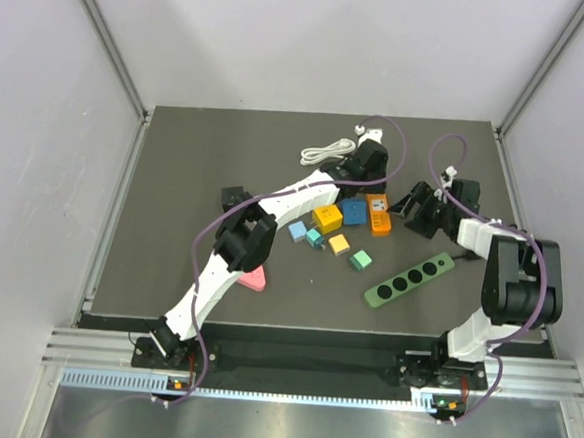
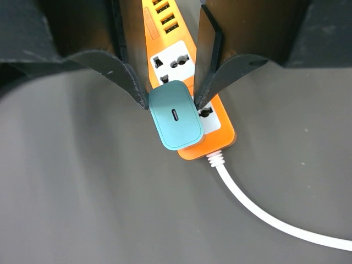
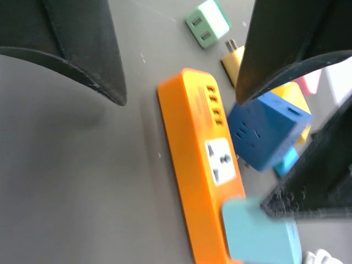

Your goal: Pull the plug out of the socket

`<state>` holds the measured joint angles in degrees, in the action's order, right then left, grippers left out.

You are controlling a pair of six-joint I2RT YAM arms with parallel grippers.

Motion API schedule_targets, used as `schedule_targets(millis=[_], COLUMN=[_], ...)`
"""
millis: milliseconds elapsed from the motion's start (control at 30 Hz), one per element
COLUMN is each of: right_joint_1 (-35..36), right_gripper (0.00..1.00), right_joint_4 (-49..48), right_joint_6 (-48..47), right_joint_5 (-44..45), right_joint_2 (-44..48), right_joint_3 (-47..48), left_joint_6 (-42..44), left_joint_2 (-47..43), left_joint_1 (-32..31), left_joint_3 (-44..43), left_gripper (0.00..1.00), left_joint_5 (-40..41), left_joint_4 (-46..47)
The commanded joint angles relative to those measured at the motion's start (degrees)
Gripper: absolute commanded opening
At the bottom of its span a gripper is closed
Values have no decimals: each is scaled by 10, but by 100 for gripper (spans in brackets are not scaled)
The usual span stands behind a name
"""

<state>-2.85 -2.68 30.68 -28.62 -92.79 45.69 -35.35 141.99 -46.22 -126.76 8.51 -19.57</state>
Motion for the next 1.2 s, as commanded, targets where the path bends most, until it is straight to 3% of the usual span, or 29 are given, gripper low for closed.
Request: schedule_targets(millis=[0,300,633,733,833,867,967,1167], right_joint_1=[-8,-8,-7,-8,-8,-8,-7,-5], right_gripper=[76,68,48,40,27,18,9,6], right_joint_4=[-89,-128,-115,-96,-88,-83,-66,-43], right_joint_6=[18,28,18,11,16,17,13,-6], right_joint_5=[-65,-117,-95,-85,-81,-79,-69,-24], right_joint_2=[-30,-107,-160,-176,-188,-193,-202,-211], right_joint_3=[43,72,125,146,163,167,181,178], left_joint_6=[4,-12,-9,-8,-7,-7,-9,1], left_joint_2=[-59,-66,-74,-71,-68,-66,-60,-71], left_joint_1=[-3,1,4,7,8,9,9,13], left_joint_3=[0,-5,-3,-4,-3,-3,-9,-15], left_gripper=[0,0,0,0,0,0,0,0], left_joint_5=[-43,-69,-72,-73,-73,-73,-77,-68], left_joint_4=[49,74,75,74,76,78,81,69])
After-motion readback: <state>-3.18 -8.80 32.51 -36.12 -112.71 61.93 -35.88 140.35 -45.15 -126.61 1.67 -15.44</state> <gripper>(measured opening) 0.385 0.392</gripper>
